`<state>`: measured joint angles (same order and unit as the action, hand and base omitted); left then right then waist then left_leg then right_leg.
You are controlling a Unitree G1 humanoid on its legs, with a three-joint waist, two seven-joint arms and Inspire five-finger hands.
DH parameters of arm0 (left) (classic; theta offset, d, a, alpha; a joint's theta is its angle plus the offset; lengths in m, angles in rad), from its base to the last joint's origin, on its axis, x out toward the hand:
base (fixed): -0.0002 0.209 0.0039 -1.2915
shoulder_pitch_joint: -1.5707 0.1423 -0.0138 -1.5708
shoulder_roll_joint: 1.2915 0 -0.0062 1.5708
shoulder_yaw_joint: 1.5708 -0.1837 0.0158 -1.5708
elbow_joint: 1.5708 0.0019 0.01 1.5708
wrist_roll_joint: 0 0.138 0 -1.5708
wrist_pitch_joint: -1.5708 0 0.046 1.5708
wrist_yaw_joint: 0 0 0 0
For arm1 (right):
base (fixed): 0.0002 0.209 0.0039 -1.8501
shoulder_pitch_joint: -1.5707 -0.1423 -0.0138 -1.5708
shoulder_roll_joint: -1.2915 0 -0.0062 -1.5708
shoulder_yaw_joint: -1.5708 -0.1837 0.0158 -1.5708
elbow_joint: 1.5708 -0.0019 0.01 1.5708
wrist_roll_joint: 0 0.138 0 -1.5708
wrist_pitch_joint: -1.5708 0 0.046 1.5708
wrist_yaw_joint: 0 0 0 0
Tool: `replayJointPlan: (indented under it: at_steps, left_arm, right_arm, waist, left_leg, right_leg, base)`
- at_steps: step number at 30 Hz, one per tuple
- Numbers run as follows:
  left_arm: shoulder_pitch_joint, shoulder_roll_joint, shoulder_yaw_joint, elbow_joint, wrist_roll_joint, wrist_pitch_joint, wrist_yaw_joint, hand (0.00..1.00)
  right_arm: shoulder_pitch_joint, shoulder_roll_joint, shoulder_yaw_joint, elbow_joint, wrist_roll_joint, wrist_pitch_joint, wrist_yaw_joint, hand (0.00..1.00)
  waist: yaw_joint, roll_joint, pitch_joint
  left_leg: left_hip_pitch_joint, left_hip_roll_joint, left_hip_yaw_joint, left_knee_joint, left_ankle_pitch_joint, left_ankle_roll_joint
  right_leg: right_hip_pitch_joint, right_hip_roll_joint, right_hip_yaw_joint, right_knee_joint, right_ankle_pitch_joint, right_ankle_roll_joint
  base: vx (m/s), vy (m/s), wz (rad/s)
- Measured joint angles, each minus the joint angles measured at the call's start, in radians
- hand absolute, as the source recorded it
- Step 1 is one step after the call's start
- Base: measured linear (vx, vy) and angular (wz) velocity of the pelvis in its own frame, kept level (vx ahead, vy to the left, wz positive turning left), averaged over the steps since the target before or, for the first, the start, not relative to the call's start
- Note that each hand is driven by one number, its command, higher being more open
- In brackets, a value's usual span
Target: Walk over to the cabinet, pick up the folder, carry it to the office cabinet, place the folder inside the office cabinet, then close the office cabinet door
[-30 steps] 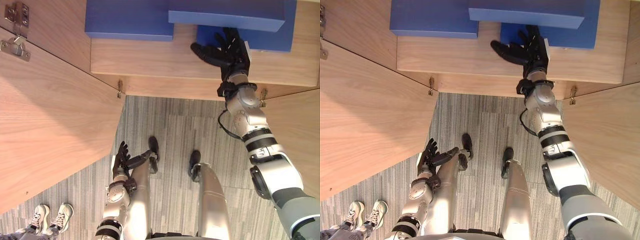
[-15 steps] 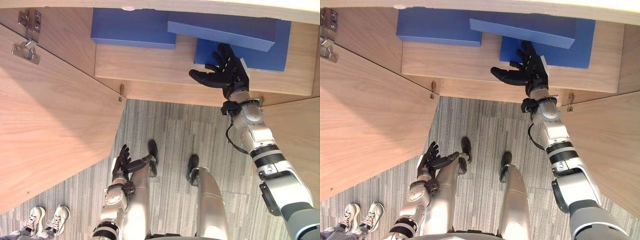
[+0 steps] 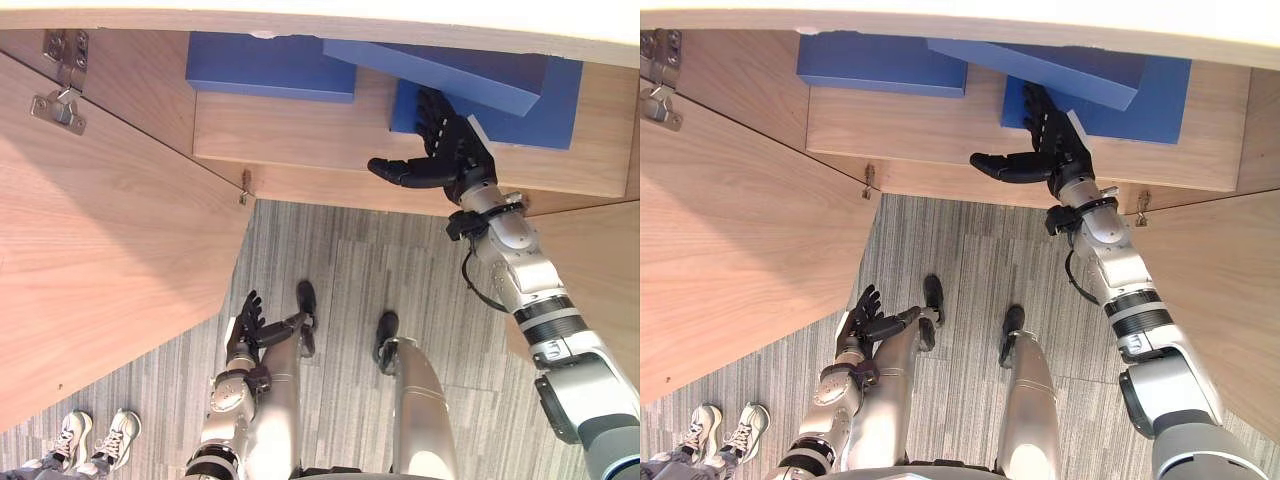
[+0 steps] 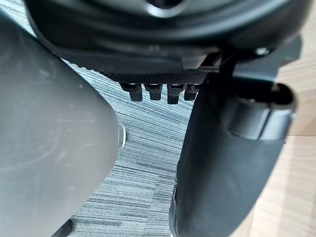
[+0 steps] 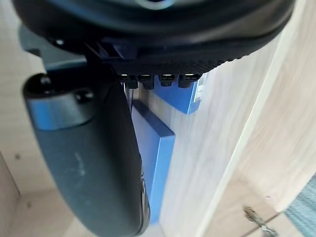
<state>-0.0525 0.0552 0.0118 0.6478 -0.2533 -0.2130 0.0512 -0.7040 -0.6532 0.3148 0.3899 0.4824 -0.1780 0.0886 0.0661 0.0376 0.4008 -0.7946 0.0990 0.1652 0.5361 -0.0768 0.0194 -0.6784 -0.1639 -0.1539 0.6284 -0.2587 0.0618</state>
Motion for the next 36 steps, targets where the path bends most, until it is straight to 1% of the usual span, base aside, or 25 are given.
replayJointPlan:
  at_steps: [4,5,9,14,18,21,24,25,26,28,29,31,33,34,36]
  left_arm:
    - [0.000,0.005,0.000,0.015,0.000,-0.004,-0.009,1.00]
    - [0.000,0.005,0.000,0.020,0.000,-0.004,-0.009,1.00]
    - [0.000,0.007,0.000,0.025,0.000,-0.004,-0.012,1.00]
    - [0.000,0.013,0.000,0.036,0.000,-0.003,-0.014,1.00]
    - [0.000,0.019,0.000,0.047,0.000,-0.003,-0.014,1.00]
    - [0.000,0.019,0.000,0.054,0.000,-0.003,-0.014,1.00]
    - [0.000,0.019,0.002,0.054,0.000,-0.003,-0.012,1.00]
    - [0.000,0.018,0.005,0.053,0.000,-0.003,-0.010,1.00]
    - [0.000,0.018,0.006,0.053,0.000,-0.003,-0.008,1.00]
    - [0.000,0.010,0.018,0.052,0.000,-0.004,-0.001,1.00]
    - [-0.001,0.008,0.023,0.050,0.000,-0.004,0.002,1.00]
    - [-0.001,0.002,0.039,0.033,0.000,-0.004,0.025,1.00]
    - [-0.001,0.000,0.042,0.025,0.000,-0.004,0.039,1.00]
    - [-0.001,-0.003,0.043,0.016,0.000,-0.005,0.053,1.00]
    - [-0.001,-0.008,0.043,0.009,-0.001,-0.010,0.067,1.00]
  right_arm:
    - [0.000,-0.044,0.047,-0.013,-0.068,0.010,0.044,1.00]
    - [0.000,-0.053,0.060,-0.013,-0.077,0.017,0.057,0.00]
    - [0.000,-0.057,0.075,-0.013,-0.086,0.017,0.062,0.00]
    - [0.000,-0.057,0.075,-0.013,-0.097,0.016,0.030,0.00]
    - [0.000,-0.043,0.073,-0.009,-0.113,0.016,0.023,0.00]
    - [0.000,0.003,0.042,0.012,-0.111,0.016,0.021,0.00]
    - [-0.003,0.063,-0.001,0.034,-0.141,0.018,-0.040,0.00]
    - [-0.013,0.085,-0.013,0.034,-0.186,0.020,-0.081,0.00]
    - [-0.020,0.096,-0.020,0.035,-0.216,0.022,-0.100,0.00]
    - [-0.066,0.140,-0.052,0.064,-0.325,0.030,-0.170,0.00]
    - [-0.079,0.149,-0.057,0.073,-0.356,0.040,-0.190,0.00]
    - [-0.123,0.189,-0.091,0.107,-0.497,0.070,-0.262,0.00]
    - [-0.156,0.206,-0.097,0.133,-0.576,0.091,-0.303,0.00]
    - [-0.198,0.222,-0.098,0.176,-0.653,0.108,-0.339,0.00]
    - [-0.233,0.233,-0.098,0.194,-0.734,0.121,-0.375,0.00]
  waist:
    - [0.000,-0.001,0.001]
    - [0.000,-0.002,0.001]
    - [0.000,-0.002,0.001]
    - [0.001,-0.002,0.001]
    - [0.001,-0.002,0.001]
    - [0.002,-0.002,0.002]
    - [0.004,-0.002,0.002]
    - [0.003,-0.002,0.002]
    - [0.003,-0.002,0.002]
    - [0.003,-0.001,0.003]
    - [0.002,-0.001,0.004]
    - [0.005,0.000,0.005]
    - [0.007,0.002,0.007]
    - [0.009,0.005,0.010]
    - [0.010,0.012,0.014]
  left_leg:
    - [0.014,-0.001,0.002,-0.007,0.000,0.000]
    - [0.022,-0.001,0.002,-0.010,0.000,0.000]
    - [0.025,-0.001,0.004,-0.014,0.000,0.000]
    - [0.026,-0.001,0.009,-0.023,0.001,0.002]
    - [0.027,-0.001,0.012,-0.024,0.002,0.002]
    - [0.027,-0.001,0.012,-0.027,0.002,0.002]
    - [0.026,-0.001,0.015,-0.028,0.001,0.002]
    - [0.021,-0.001,0.017,-0.027,0.001,0.002]
    - [0.017,0.000,0.019,-0.027,0.001,0.002]
    - [0.001,0.003,0.023,-0.022,0.002,0.002]
    - [-0.002,0.004,0.023,-0.019,0.001,0.002]
    - [-0.018,0.004,0.022,-0.009,0.001,0.002]
    - [-0.028,0.004,0.021,-0.005,0.001,0.003]
    - [-0.040,0.006,0.021,0.002,0.001,0.003]
    - [-0.051,0.006,0.020,0.009,0.001,0.003]
  right_leg:
    - [0.015,0.000,0.000,-0.009,0.002,0.002]
    - [0.023,0.001,0.000,-0.015,0.005,0.002]
    - [0.028,0.002,0.001,-0.022,0.009,0.002]
    - [0.028,0.003,0.005,-0.033,0.015,0.004]
    - [0.028,0.004,0.007,-0.038,0.016,0.005]
    - [0.027,0.004,0.008,-0.040,0.016,0.004]
    - [0.023,0.004,0.011,-0.042,0.017,0.005]
    - [0.016,0.005,0.014,-0.042,0.019,0.005]
    - [0.012,0.005,0.016,-0.042,0.021,0.006]
    - [-0.006,0.007,0.021,-0.042,0.027,0.006]
    - [-0.008,0.007,0.021,-0.042,0.028,0.006]
    - [-0.021,0.007,0.022,-0.037,0.028,0.006]
    - [-0.031,0.007,0.022,-0.034,0.029,0.005]
    - [-0.041,0.007,0.022,-0.029,0.029,0.005]
    - [-0.052,0.007,0.022,-0.021,0.029,0.005]
  base:
    - [0.00,0.000,0.00]
    - [0.00,0.000,0.00]
    - [0.00,0.000,0.00]
    - [0.00,-0.001,-0.01]
    - [0.00,0.000,0.00]
    - [0.00,0.000,0.00]
    - [0.00,-0.003,-0.01]
    - [0.00,-0.003,-0.06]
    - [-0.01,-0.001,-0.10]
    - [-0.02,0.004,-0.09]
    - [-0.01,0.004,-0.03]
    - [0.00,0.000,0.00]
    - [0.00,0.000,0.00]
    - [0.00,0.000,0.00]
    - [0.00,0.000,0.00]
